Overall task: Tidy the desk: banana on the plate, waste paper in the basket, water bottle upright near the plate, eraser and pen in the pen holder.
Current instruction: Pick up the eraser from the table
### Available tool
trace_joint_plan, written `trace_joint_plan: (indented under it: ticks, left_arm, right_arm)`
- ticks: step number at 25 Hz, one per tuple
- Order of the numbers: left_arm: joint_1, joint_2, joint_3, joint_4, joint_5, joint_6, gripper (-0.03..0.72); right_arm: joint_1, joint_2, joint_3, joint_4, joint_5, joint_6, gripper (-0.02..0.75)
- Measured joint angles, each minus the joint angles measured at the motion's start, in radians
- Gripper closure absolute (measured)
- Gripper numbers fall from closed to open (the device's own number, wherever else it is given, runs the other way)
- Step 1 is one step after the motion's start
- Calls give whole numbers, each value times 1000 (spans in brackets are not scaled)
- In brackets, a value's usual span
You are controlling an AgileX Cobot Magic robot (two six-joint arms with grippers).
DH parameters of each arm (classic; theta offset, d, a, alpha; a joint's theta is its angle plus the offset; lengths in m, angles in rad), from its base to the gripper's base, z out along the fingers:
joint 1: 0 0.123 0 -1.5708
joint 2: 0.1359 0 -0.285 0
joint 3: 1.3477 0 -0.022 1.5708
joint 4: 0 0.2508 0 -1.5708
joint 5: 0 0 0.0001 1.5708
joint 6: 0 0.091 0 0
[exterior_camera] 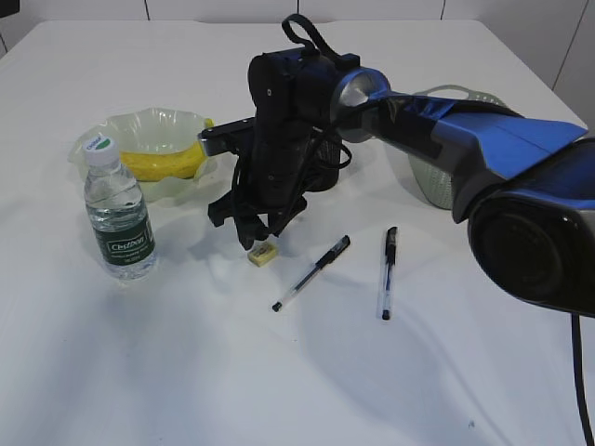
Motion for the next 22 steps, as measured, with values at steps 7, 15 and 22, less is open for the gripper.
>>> trace_joint_plan:
  ticks: [7,15,22]
  left_arm:
    - [0,0,0,0,0,0,182]
    - [0,0,0,0,2,-1,182]
    - [0,0,0,1,7,-4,182]
  right_arm:
    - [0,0,0,0,0,0,360]
    - [0,0,0,0,0,-2,360]
    - [0,2,16,0,0,-2,360]
